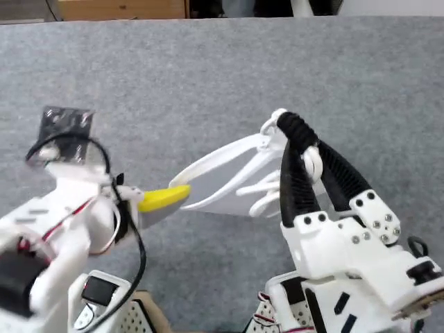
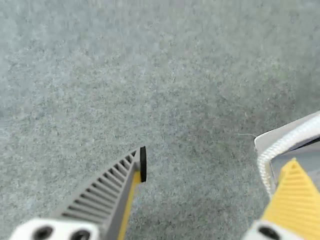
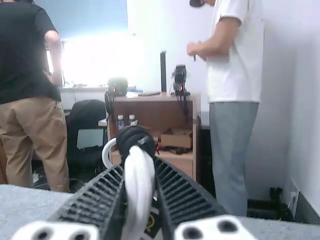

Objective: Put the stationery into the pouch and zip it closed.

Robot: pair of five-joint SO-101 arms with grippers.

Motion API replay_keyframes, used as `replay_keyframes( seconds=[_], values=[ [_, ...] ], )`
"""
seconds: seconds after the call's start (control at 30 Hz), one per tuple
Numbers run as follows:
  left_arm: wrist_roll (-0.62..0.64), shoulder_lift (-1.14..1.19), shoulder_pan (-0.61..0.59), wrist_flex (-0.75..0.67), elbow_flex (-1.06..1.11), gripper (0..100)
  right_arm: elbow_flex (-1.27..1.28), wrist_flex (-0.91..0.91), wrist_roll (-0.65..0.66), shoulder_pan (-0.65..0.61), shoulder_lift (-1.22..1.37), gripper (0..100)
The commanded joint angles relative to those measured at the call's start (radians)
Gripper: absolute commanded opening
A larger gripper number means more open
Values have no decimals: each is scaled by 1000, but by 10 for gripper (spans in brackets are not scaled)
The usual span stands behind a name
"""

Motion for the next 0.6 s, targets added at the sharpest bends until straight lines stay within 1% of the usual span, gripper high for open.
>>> replay_keyframes(
  seconds=[0.0, 0.07, 0.17, 0.23, 0.37, 0.57],
  values=[
    [2, -14, -5, -12, -13, 411, 38, -118, 51, 38, -7, 12],
    [0, -15, 2, -9, -5, 411, 91, -176, 63, 78, -7, 12],
    [-78, -17, 28, -11, -22, 409, 185, -265, 123, 126, -7, 12],
    [-100, -17, 27, -8, -71, 411, 234, -304, 155, 140, -8, 12],
    [-106, -17, 27, -8, -153, 411, 291, -321, 166, 164, -10, 12],
    [-103, -9, 27, -8, -272, 411, 331, -316, 166, 164, -10, 12]
  ],
)
